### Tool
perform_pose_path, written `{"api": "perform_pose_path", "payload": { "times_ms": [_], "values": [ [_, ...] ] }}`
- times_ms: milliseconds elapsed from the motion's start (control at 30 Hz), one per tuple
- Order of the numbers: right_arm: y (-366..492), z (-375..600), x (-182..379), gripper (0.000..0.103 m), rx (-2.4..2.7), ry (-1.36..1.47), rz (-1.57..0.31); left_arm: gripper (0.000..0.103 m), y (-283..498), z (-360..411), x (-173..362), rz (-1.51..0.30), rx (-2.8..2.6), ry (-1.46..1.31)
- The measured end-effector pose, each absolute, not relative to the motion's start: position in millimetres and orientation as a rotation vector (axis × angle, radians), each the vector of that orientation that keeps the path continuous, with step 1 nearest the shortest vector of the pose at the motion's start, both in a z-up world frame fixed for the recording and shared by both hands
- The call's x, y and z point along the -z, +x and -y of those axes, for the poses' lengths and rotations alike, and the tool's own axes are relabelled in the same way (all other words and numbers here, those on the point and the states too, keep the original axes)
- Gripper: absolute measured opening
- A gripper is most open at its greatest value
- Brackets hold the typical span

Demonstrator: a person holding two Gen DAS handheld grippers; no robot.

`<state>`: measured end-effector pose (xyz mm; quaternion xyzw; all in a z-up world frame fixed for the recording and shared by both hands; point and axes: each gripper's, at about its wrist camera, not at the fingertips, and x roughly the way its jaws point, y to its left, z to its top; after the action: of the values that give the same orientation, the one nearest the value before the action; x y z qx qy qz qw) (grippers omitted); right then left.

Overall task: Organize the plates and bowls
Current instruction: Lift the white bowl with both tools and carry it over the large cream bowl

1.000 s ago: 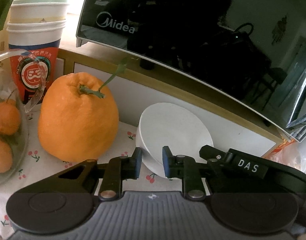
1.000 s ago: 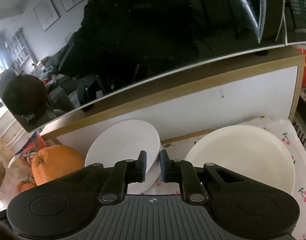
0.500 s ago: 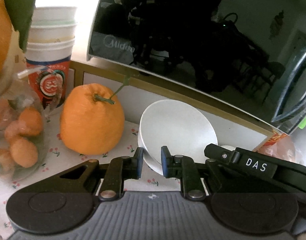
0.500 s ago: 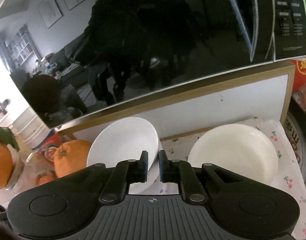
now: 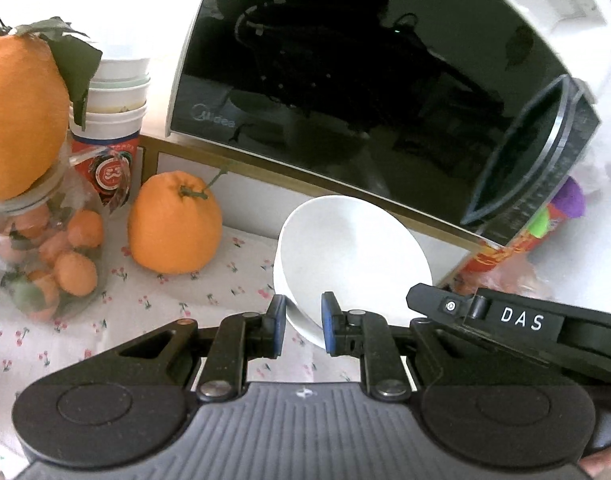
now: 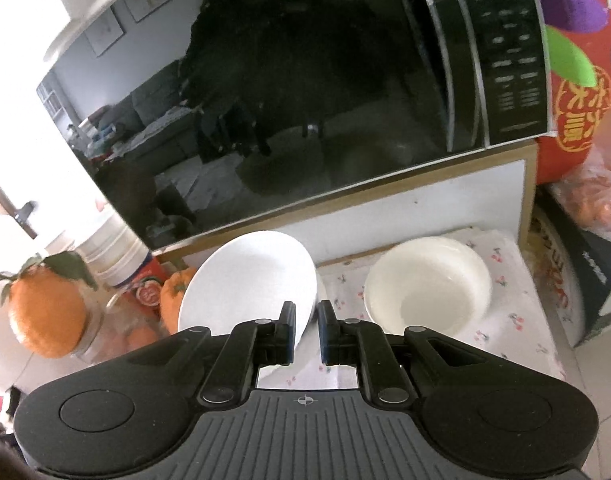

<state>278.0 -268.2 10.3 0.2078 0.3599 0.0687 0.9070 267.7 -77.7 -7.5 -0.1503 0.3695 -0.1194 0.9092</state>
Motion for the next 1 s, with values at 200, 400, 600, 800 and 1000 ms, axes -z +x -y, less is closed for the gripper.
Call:
{"api": "perform_pose_path", "payload": {
  "times_ms": [200, 400, 600, 800, 1000],
  "values": [
    [241.7, 272.0, -20.1, 0.012, -0.12, 0.42, -0.76, 0.017, 230.9, 81.3, 2.3, -0.775, 0.305, -0.295],
    [204.4, 277.6, -27.7, 0.013, -0.094, 0.433, -0.804, 0.017, 199.0, 86.1, 11.1, -0.831, 0.353, -0.293],
    [160.1, 286.6, -27.4, 0.013, -0.074, 0.419, -0.835, 0.017, 161.5, 94.0, 20.5, -0.876, 0.386, -0.282],
    [125.4, 296.3, -13.7, 0.015, -0.021, 0.416, -0.845, 0.017, 130.9, 104.4, 31.8, -0.877, 0.439, -0.271],
    [108.5, 300.8, 8.3, 0.015, 0.024, 0.383, -0.881, 0.017, 118.1, 119.1, 47.1, -0.896, 0.486, -0.194]
  ]
}}
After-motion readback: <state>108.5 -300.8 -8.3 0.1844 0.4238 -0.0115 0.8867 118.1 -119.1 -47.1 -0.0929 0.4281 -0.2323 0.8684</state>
